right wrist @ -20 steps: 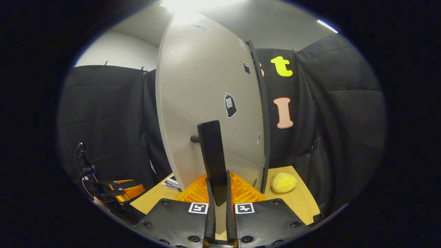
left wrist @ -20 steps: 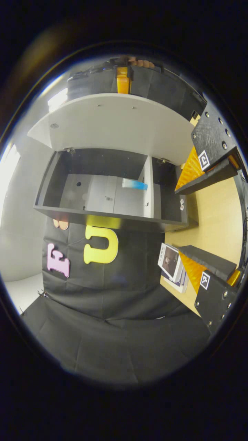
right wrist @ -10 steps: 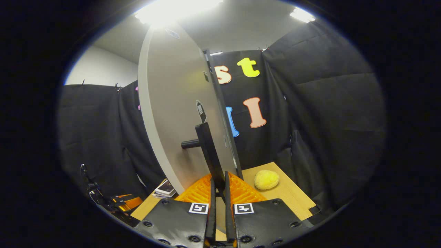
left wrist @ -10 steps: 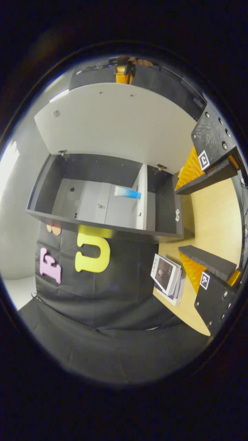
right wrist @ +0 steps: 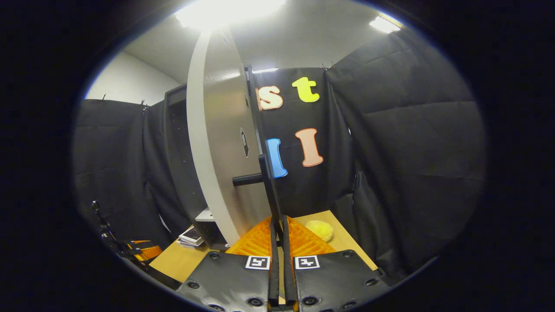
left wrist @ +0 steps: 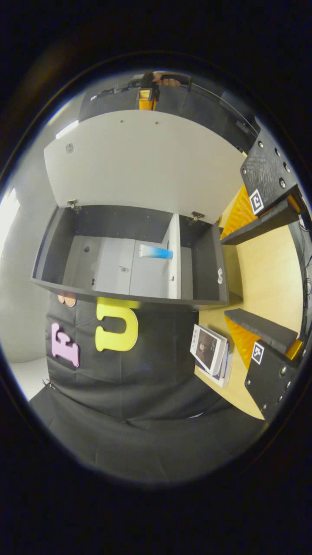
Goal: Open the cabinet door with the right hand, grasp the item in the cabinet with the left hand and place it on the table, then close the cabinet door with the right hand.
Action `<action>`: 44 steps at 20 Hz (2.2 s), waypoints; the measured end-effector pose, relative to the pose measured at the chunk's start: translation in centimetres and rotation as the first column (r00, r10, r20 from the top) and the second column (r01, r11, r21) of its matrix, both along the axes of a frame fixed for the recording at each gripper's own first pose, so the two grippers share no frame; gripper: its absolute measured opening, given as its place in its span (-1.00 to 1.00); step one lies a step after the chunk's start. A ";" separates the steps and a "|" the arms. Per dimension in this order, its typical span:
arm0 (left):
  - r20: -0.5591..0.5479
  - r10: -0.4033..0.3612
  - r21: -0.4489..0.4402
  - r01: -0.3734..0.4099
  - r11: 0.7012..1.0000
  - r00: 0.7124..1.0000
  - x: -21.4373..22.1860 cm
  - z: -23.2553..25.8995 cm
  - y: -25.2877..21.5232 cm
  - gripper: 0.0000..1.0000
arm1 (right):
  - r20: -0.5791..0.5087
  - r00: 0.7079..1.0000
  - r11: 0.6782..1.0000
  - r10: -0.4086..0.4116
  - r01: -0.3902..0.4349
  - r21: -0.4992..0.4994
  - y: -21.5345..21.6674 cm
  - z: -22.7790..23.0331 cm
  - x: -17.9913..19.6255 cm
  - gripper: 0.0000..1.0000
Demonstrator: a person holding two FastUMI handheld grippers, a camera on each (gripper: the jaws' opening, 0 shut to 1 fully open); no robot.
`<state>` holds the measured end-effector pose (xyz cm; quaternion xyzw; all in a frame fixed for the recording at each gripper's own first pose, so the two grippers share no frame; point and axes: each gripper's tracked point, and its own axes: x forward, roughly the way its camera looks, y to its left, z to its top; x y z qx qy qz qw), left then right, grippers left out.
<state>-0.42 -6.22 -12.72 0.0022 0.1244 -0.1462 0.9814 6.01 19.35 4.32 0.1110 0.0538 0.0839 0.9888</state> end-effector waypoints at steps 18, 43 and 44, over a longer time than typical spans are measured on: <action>0.089 -0.093 -0.052 0.098 0.994 0.992 10.8 4.6 -6.7 0.80 | -0.070 0.938 0.940 -0.340 0.336 -0.065 -11.3 -0.6 -0.7 -0.42; 0.130 0.032 0.093 -0.044 0.995 0.991 34.7 6.1 -22.5 0.79 | -0.073 0.917 0.918 -0.391 0.383 -0.104 -21.7 -6.0 16.7 0.86; 0.129 0.037 0.102 -0.050 0.994 0.991 35.0 6.0 -22.7 0.77 | -0.073 0.916 0.917 -0.395 0.388 -0.095 -22.0 -6.0 17.1 0.86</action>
